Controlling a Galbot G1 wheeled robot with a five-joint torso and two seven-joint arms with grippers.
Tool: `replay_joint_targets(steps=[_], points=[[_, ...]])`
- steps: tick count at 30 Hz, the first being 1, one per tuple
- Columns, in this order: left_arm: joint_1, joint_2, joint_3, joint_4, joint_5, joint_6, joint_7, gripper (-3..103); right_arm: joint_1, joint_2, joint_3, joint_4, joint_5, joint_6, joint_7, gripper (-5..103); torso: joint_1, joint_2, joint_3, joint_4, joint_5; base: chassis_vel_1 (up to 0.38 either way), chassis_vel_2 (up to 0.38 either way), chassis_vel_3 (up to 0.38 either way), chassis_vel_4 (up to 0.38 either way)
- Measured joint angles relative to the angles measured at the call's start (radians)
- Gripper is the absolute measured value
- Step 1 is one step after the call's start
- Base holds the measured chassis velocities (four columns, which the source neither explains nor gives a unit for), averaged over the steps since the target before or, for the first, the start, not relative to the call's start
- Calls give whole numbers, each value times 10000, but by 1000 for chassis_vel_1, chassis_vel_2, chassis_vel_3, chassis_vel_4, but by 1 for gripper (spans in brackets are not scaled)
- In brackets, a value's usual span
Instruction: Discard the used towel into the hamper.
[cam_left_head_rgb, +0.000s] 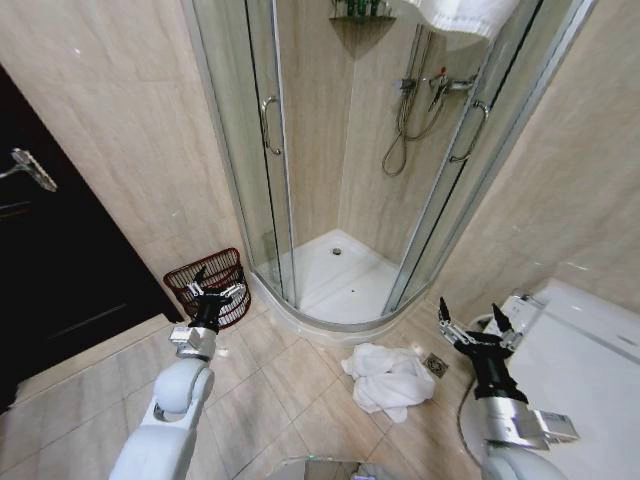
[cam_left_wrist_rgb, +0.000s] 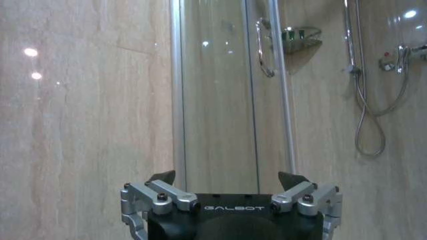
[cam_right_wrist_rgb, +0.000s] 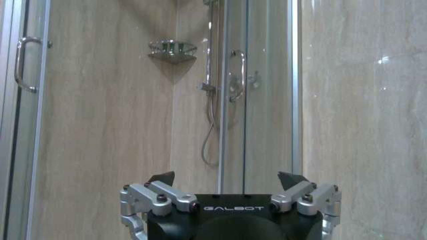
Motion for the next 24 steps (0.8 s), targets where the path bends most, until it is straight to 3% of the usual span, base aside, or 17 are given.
replay_joint_targets(steps=[24], points=[[1, -106, 1, -289, 23, 77, 15, 100, -35, -68, 33, 486, 199, -611, 148, 100, 440, 1034, 595, 0, 0, 0, 0, 0, 0]])
